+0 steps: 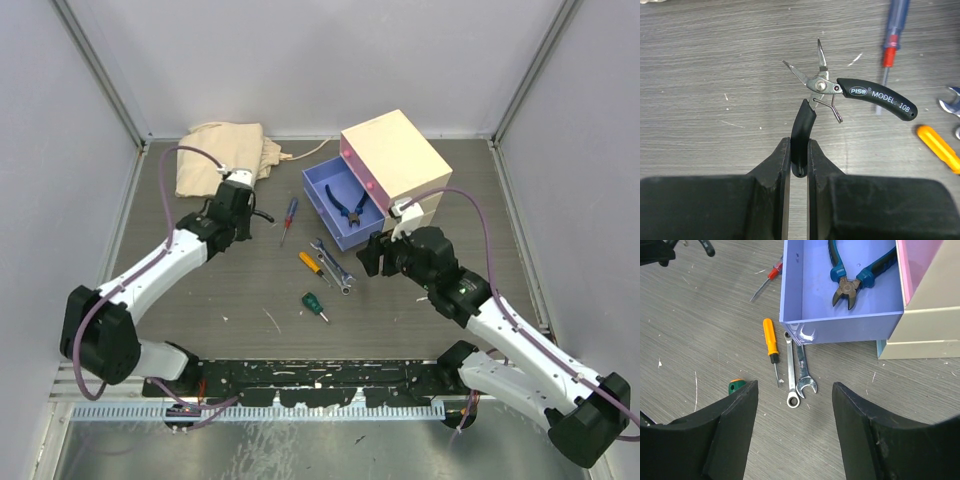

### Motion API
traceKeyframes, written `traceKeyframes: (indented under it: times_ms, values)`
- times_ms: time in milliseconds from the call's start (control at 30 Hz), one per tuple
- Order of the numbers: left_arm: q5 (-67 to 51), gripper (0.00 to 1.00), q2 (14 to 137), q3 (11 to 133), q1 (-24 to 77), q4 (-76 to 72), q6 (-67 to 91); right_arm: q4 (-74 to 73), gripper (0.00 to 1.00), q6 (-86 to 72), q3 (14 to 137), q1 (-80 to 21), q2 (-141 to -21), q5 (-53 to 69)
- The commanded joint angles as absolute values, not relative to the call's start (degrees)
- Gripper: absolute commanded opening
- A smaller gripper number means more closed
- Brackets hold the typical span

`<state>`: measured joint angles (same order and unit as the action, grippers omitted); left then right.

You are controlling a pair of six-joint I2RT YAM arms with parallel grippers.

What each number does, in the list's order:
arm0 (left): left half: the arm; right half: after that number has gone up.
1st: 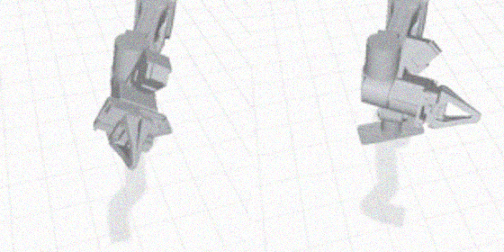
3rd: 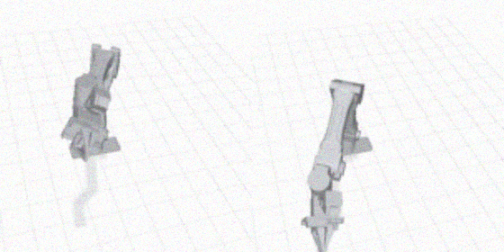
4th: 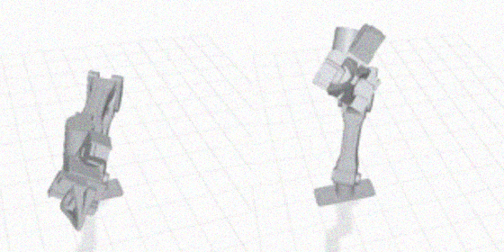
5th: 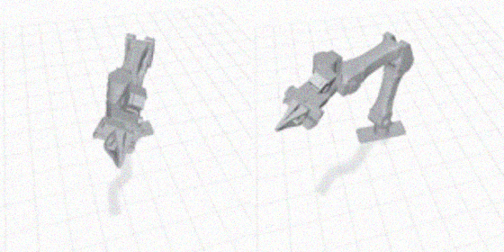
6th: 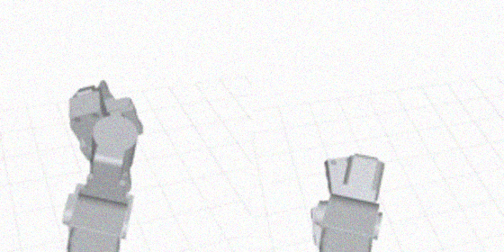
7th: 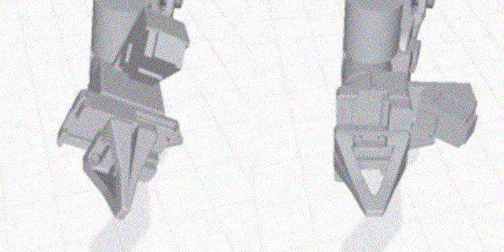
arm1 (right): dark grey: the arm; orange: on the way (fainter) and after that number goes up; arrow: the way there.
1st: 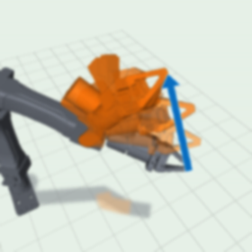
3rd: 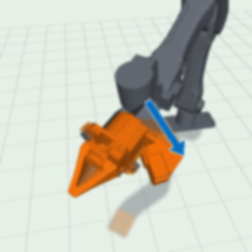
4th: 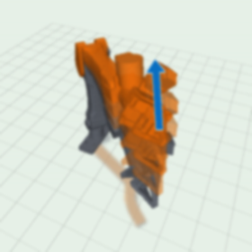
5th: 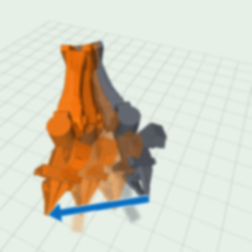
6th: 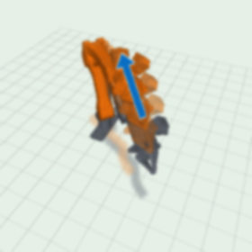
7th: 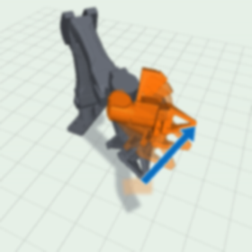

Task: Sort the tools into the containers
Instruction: Pick up the pliers at the center of the board, then place the pliers in the drawer.

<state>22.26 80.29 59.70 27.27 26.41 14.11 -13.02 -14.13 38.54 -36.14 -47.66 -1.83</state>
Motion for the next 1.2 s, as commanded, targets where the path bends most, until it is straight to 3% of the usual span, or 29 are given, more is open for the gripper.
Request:
traceKeyframes:
  times_ms: [0, 267, 600, 833, 1167]
  values:
    - [15.68, 0.0, 73.63, 58.37, 27.29, 23.08, 14.36, -13.76, 0.66, -13.89, 42.56, -35.94, -46.95, 0.44]
    - [12.59, 0.0, 63.24, 55.98, 34.13, 25.14, 13.19, -8.76, 0.68, -15.91, 45.36, -37.01, -50.93, 8.54]
    - [12.62, 0.0, 58.19, 53.48, 43.56, 25.8, 16.23, -1.68, 0.64, -16.33, 51.22, -45.06, -58.64, 9.86]
    - [9.22, 0.0, 52.92, 49.2, 45.47, 21.02, 17.84, -1.59, 0.59, -23.42, 54.57, -45.09, -62.96, 10.79]
    - [3.28, 0.0, 42.24, 43.38, 45.71, 9.13, 22.35, 2.24, 0.6, -37.75, 54.19, -45.1, -61.01, 14.88]
